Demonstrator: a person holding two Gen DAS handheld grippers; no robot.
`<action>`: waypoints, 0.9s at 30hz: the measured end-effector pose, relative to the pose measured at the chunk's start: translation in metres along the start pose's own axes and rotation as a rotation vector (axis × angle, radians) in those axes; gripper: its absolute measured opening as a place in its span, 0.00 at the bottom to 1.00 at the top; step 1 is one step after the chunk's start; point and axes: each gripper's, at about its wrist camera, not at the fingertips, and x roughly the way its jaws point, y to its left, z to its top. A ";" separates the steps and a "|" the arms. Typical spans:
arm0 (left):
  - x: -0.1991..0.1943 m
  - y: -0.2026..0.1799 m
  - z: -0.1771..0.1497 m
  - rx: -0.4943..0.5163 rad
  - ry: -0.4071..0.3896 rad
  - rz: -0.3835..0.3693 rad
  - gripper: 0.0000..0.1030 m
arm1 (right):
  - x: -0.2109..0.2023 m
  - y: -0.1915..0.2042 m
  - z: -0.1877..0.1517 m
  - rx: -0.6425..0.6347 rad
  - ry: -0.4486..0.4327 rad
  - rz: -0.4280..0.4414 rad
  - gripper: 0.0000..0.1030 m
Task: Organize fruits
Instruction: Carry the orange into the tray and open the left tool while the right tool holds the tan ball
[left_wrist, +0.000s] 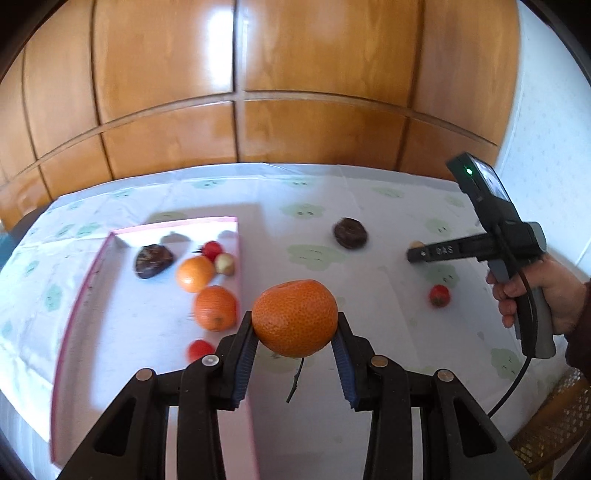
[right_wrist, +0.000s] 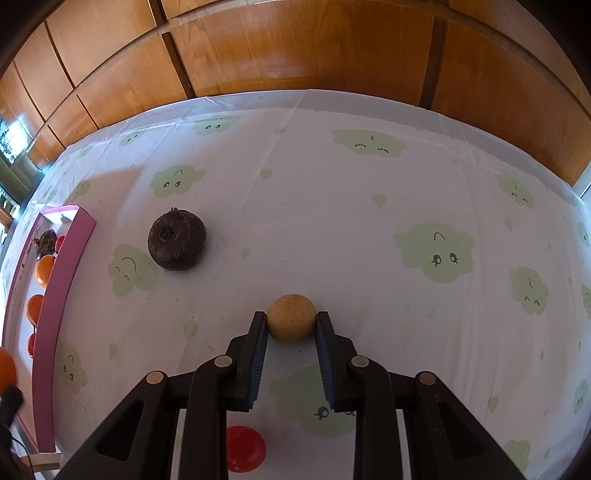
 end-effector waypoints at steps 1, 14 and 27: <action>-0.002 0.003 0.000 -0.003 -0.002 0.011 0.39 | 0.000 0.000 0.000 -0.001 0.000 -0.001 0.25; -0.009 0.038 -0.009 -0.067 0.006 0.095 0.39 | 0.000 0.002 0.001 -0.015 -0.002 -0.016 0.25; -0.008 0.136 -0.029 -0.305 0.078 0.152 0.39 | 0.001 0.004 0.000 -0.019 -0.001 -0.023 0.25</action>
